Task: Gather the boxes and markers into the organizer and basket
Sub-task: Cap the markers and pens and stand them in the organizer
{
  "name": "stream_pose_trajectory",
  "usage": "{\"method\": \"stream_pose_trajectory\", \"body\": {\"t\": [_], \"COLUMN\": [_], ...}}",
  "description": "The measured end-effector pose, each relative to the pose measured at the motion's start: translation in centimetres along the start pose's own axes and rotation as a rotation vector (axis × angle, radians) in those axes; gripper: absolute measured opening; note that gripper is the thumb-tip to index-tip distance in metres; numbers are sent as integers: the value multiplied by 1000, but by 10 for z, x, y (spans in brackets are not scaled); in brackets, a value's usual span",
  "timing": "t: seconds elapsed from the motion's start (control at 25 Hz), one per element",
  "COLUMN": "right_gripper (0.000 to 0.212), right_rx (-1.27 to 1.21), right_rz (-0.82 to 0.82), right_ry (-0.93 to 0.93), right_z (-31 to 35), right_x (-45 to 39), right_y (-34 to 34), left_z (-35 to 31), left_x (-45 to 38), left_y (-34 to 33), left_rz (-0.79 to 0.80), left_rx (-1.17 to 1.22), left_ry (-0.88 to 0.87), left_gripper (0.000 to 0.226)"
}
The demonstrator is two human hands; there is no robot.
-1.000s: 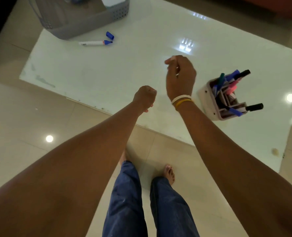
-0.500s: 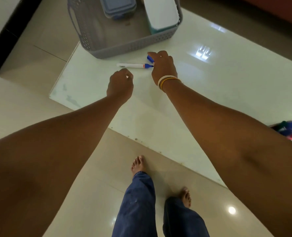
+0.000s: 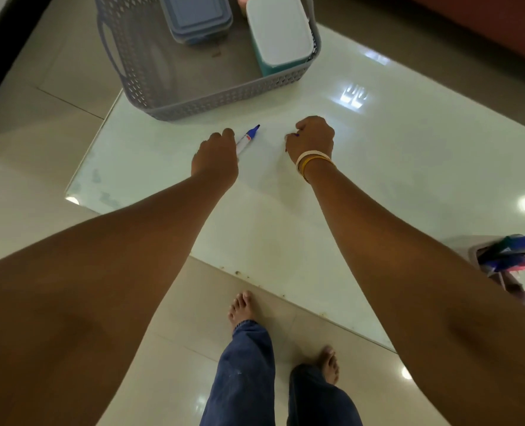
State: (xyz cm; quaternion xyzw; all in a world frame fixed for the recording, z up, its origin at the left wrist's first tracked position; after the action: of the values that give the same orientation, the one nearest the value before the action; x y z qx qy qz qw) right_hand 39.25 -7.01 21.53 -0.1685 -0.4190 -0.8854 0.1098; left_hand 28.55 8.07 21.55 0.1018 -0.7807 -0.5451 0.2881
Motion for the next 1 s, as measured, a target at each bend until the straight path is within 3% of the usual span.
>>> {"method": "stream_pose_trajectory", "body": {"t": [0.28,0.36,0.44,0.56,0.8,1.0], "right_gripper": [29,24,12,12,14,15], "right_rx": [-200,-468,-926,-1261,-1205,-1171], "right_rz": [79,39,-2,-92,-107,-85], "right_ry": [-182,-303,-495,-535,-422,-350], "right_z": [-53,-71,-88,-107,-138,-151], "right_x": [42,52,66,81,101,111], "right_y": [17,22,31,54,85,103], "left_z": [-18,-30,-45,-66,-110,-136], "left_x": [47,65,86,114,150,160], "left_y": [-16,-21,-27,-36,-52,-49], "left_rz": [100,130,159,176,179,189], "left_rx": [241,291,325,330,307,392], "left_ry": [18,-21,-75,-156,-300,-262], "left_gripper": [21,21,20,19,18,16]}}
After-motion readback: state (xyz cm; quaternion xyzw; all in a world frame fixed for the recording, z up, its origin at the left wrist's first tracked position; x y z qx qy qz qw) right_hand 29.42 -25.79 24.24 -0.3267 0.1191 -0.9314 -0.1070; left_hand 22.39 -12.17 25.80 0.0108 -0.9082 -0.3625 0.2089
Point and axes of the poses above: each hand's wrist, its own x-axis away from the middle knuckle, its own y-axis out of the back of the hand, z = x × y, the point moved 5 cm from there along -x, towards the middle knuckle
